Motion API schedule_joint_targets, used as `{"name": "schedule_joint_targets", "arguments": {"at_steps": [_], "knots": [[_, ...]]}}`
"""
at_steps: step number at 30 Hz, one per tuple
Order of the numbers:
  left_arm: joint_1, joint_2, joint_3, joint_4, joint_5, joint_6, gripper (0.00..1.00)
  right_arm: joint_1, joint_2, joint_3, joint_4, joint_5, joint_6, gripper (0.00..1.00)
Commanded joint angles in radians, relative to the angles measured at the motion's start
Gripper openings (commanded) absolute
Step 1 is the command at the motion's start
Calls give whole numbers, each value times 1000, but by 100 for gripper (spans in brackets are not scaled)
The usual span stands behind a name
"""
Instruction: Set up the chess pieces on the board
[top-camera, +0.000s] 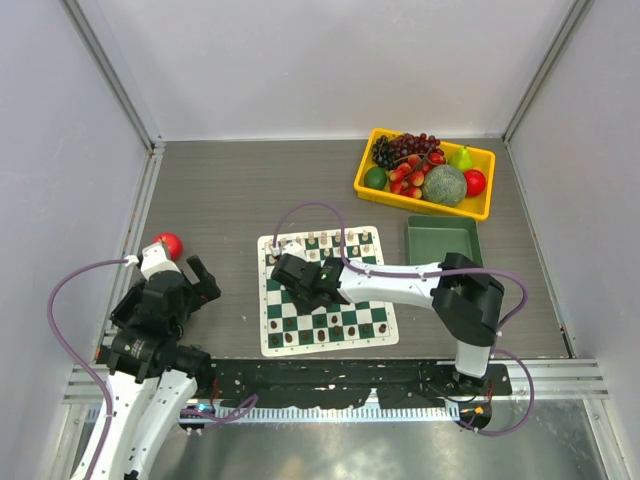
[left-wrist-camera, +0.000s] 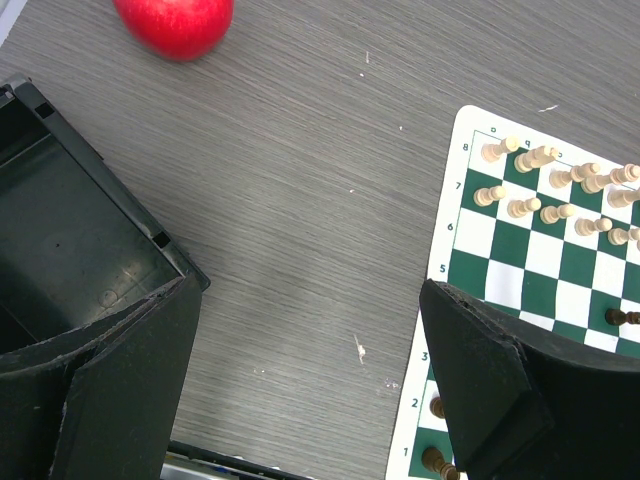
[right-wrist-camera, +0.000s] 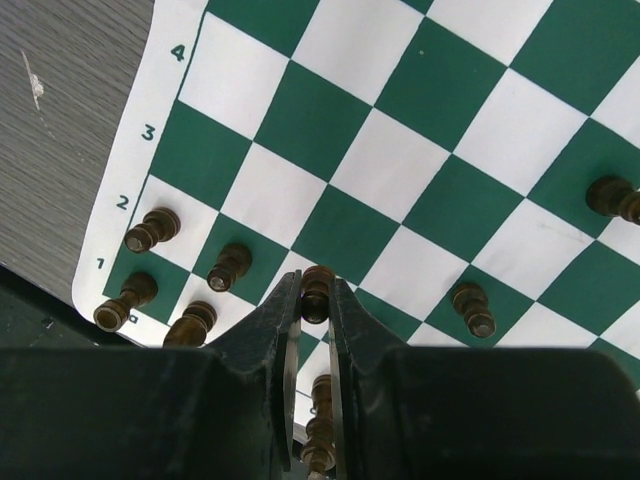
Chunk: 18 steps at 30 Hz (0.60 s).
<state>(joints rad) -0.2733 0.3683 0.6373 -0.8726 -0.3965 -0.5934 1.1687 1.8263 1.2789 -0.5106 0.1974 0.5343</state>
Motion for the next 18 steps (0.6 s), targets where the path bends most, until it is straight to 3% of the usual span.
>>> {"name": "schedule_joint_targets", "arguments": {"at_steps": [1,18], "knots": [[5,1,-4,26,-1,4,99,17,-4,-9,11,2,26,16],[5,3,-4,27,1,4,99,42,7,-44,18,-10,32,17]]}}
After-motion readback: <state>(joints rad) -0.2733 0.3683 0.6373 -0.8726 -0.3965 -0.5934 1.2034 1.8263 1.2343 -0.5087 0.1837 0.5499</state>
